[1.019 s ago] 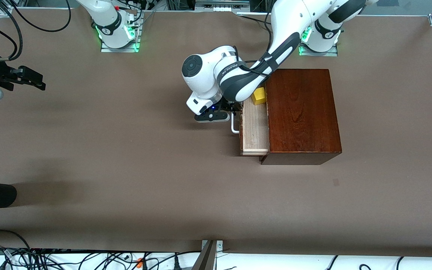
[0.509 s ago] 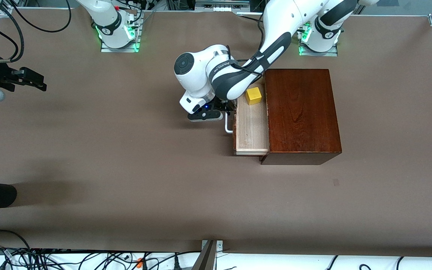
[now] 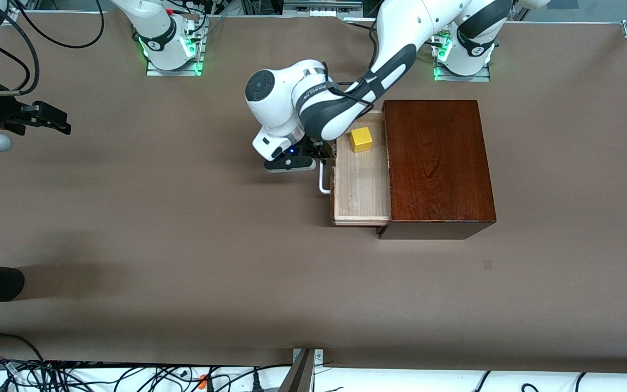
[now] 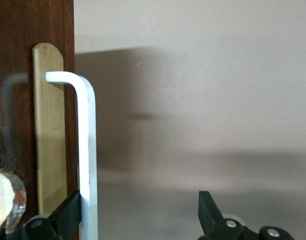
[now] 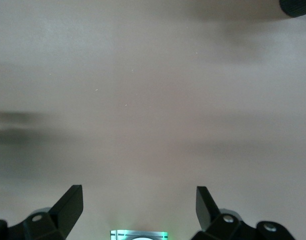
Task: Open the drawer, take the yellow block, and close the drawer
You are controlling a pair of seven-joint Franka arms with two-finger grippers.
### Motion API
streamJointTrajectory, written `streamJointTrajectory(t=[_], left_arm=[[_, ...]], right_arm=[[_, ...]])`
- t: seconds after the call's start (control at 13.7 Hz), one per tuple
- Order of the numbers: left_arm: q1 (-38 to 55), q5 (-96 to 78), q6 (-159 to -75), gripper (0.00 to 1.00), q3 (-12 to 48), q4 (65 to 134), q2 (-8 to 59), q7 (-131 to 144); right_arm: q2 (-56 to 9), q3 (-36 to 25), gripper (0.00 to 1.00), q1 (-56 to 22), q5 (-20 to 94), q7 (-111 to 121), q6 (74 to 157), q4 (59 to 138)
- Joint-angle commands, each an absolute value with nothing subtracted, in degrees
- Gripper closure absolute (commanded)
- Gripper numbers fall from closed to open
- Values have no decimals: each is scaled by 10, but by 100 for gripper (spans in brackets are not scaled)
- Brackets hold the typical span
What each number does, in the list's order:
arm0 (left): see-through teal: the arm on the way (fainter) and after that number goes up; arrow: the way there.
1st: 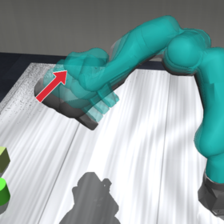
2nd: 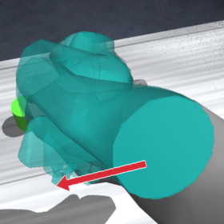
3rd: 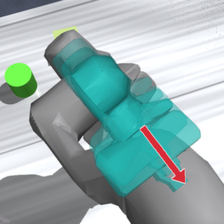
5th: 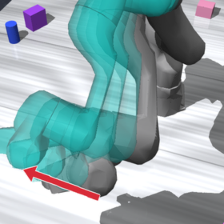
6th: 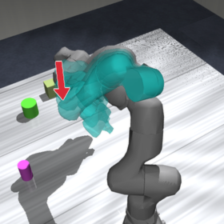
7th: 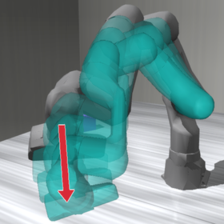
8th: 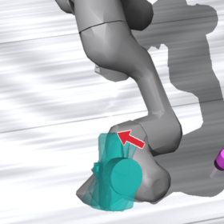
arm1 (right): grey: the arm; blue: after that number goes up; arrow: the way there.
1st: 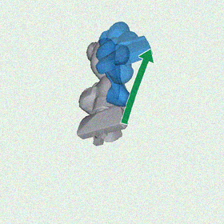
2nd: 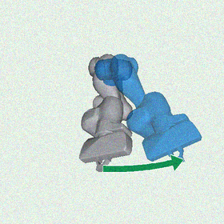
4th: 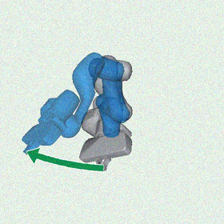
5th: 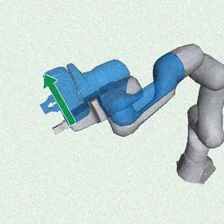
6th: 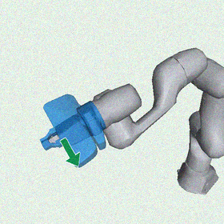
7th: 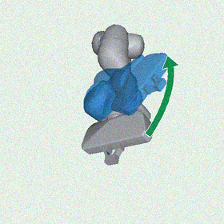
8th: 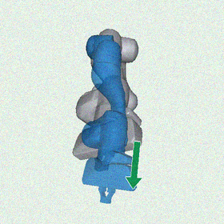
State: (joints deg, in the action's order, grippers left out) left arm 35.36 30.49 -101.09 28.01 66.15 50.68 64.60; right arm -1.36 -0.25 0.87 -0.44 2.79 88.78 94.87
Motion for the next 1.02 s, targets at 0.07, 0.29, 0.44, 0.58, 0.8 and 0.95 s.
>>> streamJointTrajectory(t=[0.07, 0.29, 0.44, 0.58, 0.8, 0.95], left_arm=[[372, 288, -1044, 0, 292, 617, 532, 659], [372, 288, -1062, 0, 292, 617, 532, 671], [373, 287, -1062, 0, 294, 617, 528, 673], [367, 276, -1053, 0, 297, 617, 511, 673], [326, 244, -1011, 0, 301, 623, 449, 664], [274, 217, -996, 0, 321, 680, 379, 645]], right_arm=[[-21, 7, 0, 15, -2, 30, 882, 944], [-22, 9, 0, 12, -2, 30, 882, 943], [-22, 9, 0, 11, -3, 31, 882, 943], [-22, 9, 0, 11, -3, 32, 882, 943], [-23, 9, 0, 11, -2, 33, 882, 943], [-23, 9, 0, 10, -2, 33, 882, 943]])
